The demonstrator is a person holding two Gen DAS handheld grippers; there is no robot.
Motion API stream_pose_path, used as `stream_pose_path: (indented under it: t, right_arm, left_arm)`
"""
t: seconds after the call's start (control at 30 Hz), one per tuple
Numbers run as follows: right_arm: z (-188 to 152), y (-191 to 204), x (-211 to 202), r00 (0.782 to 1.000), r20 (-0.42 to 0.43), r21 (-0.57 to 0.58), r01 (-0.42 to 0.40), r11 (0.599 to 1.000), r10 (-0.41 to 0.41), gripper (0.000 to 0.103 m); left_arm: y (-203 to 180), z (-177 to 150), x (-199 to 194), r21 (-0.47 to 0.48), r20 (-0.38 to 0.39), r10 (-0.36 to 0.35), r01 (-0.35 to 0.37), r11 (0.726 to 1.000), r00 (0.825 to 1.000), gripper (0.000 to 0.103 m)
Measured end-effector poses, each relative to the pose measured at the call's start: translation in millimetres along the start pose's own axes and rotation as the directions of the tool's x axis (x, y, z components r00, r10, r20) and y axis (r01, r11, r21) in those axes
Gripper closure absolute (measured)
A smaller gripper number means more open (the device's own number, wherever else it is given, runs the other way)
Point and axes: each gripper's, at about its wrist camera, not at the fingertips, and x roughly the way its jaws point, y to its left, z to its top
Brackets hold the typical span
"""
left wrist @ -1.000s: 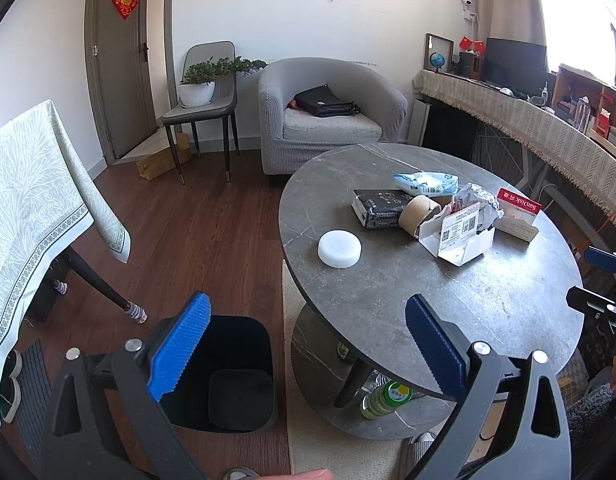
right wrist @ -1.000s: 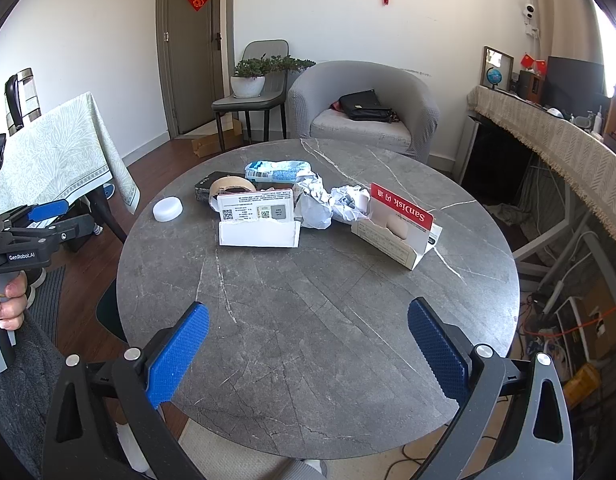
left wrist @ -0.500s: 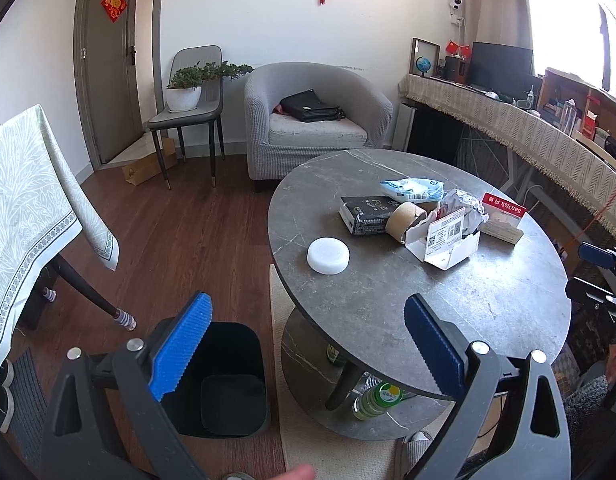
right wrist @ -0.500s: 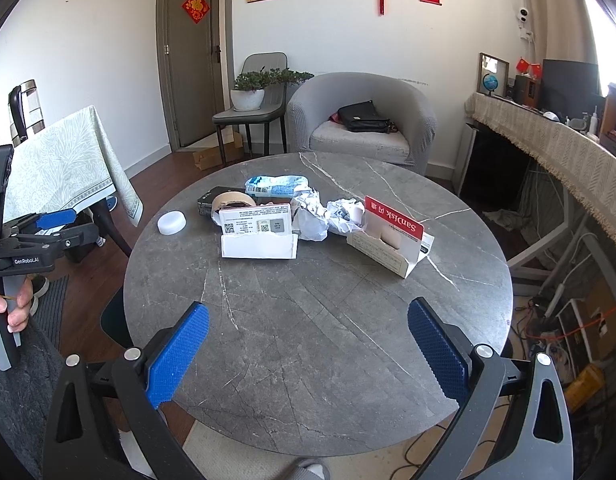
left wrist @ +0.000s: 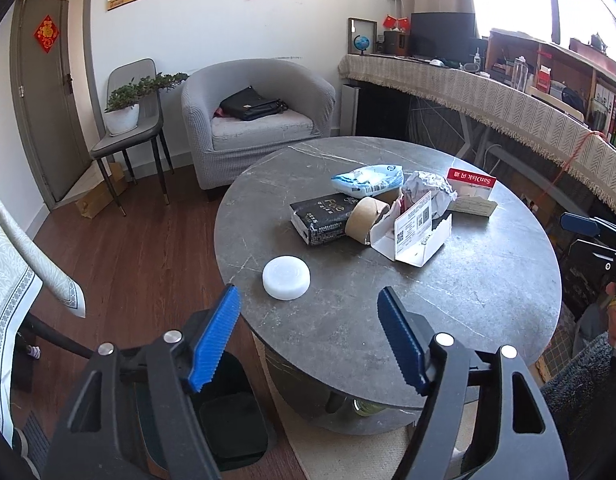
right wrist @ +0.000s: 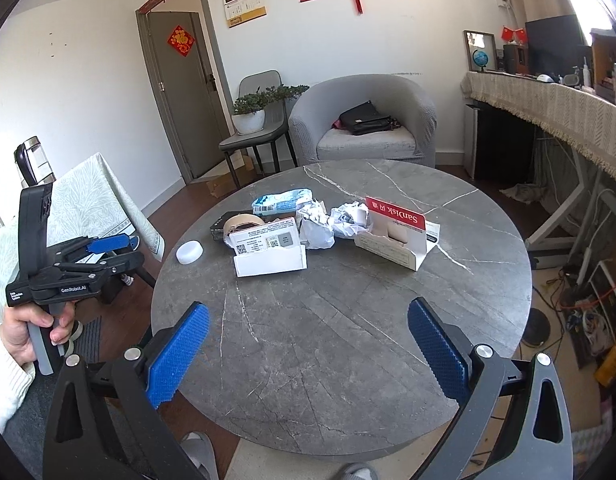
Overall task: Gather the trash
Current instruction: 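Reach the left gripper to the white round lid and close on it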
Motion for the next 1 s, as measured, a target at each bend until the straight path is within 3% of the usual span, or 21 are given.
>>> stream_pose_path:
  t: [0.23,0.47,0.7,0.77,0.9,1.0]
  right_arm:
    - [-1,2,10,0.999,-0.025,-0.004,-0.030,1.000,0.030,0.003]
    - [0,16,31,0.997,-0.072,-0.055,-0.041,0.998,0.037,0.003]
    - [3,32,55,0.993,-0.104,-0.081,-0.055,0.995,0.046,0.003]
    - [4,36,63,0.993,-0.111,-0.087,-0.039,0.995,0.029,0.003]
    - [11,35,80,0.989,-0.141,-0.046,-0.052,0.998,0.045,0.003]
    - [19,39,95,0.985,-0.170,-0.081,0.005,0.997,-0.019,0.003]
  left_arm:
    - [1,10,36,0.058,-0.048,-0.002,0.005,0.998,0.999,0.038]
    - [23,14,69,0.016,-0.093,-0.029,0.031,0.999,0.995,0.046]
    - [24,17,85,0.023,-0.116,-0.086,0.090,0.996,0.989,0.053]
    - [22,17,90,0.025,-0.134,-0.090,0.094,0.995,0.987,0.060]
    - [20,17,90,0.024,-0.136,-0.102,0.106,0.994,0.985,0.061]
    - [18,19,85,0.019,-0.128,-0.114,0.117,0.993,0.985,0.061]
